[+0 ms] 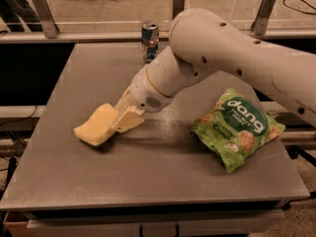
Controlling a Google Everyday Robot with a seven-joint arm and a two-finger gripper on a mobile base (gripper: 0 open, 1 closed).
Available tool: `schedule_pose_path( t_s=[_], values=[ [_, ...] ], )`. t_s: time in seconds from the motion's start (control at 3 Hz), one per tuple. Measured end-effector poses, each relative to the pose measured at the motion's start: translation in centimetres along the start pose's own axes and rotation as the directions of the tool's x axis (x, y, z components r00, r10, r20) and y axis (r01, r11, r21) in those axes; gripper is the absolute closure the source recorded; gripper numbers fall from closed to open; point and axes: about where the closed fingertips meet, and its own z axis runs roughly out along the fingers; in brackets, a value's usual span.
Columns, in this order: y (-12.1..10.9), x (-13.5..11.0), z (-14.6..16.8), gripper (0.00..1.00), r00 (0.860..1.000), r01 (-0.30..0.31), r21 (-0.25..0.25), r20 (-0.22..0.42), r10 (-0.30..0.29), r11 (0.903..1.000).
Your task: Move sponge near redbull can
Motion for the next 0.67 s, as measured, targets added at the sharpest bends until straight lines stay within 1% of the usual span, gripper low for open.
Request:
schedule_pose_path(
  t_s=[0.33,0.67],
  values=[
    [-2.9,2.6,-2.6,1.00,0.999,-0.034,0.073,-0.034,0.037,0.9967],
    [-6.4,5.3,-6.0,1.00,0.995,-0.065,0.166,-0.068,0.077,0.9839]
  ],
)
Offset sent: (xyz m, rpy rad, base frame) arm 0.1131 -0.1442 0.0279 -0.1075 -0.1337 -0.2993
